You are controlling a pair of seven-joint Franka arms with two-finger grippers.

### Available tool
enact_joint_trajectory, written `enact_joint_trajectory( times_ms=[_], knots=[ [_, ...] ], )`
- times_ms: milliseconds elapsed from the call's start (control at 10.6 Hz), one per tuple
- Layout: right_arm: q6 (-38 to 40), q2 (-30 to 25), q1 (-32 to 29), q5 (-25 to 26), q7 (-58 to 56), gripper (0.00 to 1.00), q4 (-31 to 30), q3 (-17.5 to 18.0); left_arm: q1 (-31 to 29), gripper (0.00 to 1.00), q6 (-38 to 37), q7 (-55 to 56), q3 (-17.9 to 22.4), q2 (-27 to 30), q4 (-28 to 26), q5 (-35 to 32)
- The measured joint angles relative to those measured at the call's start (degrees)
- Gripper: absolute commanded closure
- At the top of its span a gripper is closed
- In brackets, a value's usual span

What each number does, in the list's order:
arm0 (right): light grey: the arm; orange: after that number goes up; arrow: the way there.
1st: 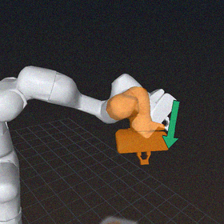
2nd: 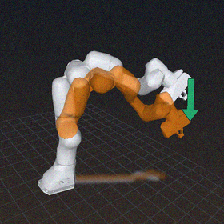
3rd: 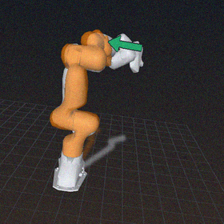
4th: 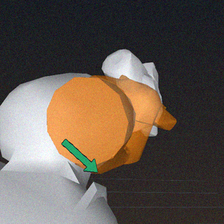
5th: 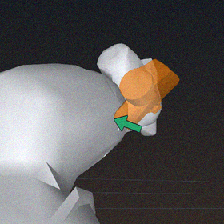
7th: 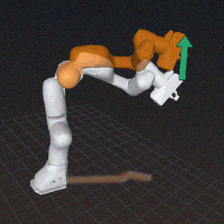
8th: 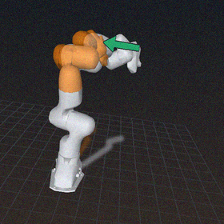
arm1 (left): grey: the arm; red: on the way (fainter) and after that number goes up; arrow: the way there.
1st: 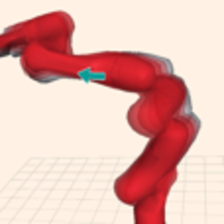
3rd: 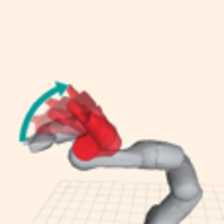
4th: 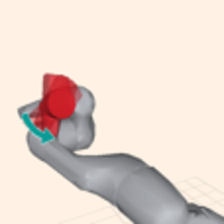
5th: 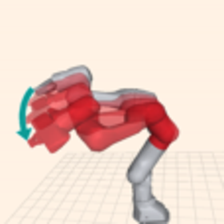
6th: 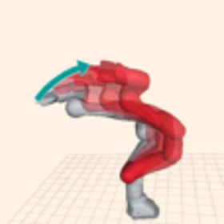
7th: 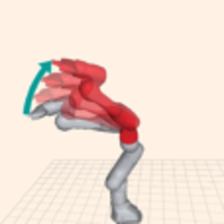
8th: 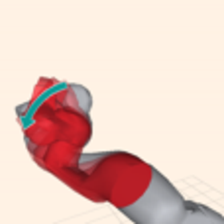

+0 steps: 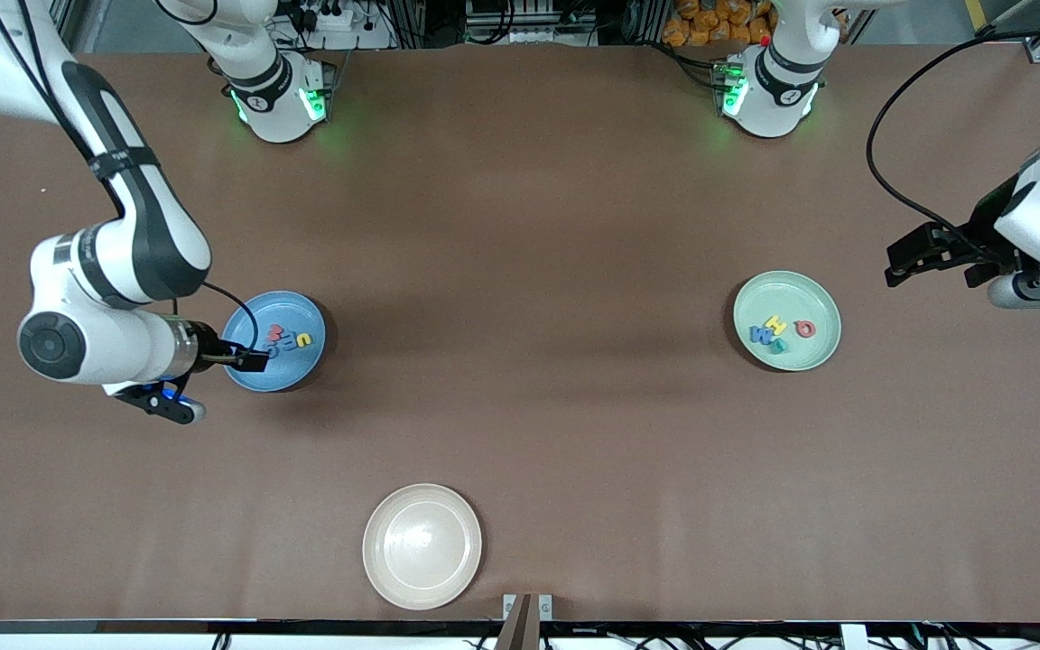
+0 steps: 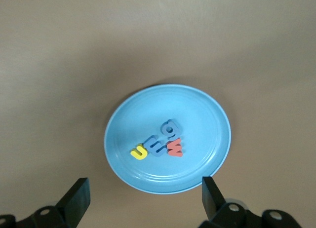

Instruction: Sort upper and lower case letters into plates

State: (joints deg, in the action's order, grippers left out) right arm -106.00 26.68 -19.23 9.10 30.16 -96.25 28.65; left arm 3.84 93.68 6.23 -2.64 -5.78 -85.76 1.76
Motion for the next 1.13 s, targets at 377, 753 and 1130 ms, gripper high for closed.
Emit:
enact_joint_trajectory(
  times_ms=[377,753,1130],
  knots=[
    [7.6,-8.3,2.3,0.0,-5.5,0.0,5.3,-4.5,0.2,0.0,0.0,0.0,-1.3,0.6,0.0,-3.1],
    [14.2,-14.7,6.5,-0.1,-6.0,0.0,12.7,-8.5,0.8,0.0,0.0,0.0,-1.8,0.7,0.1,-4.9],
    [17.4,-18.7,14.3,-3.7,-10.0,0.0,13.4,-18.9,-2.2,0.0,-0.5,0.0,-2.3,0.8,0.1,-4.9]
  ],
)
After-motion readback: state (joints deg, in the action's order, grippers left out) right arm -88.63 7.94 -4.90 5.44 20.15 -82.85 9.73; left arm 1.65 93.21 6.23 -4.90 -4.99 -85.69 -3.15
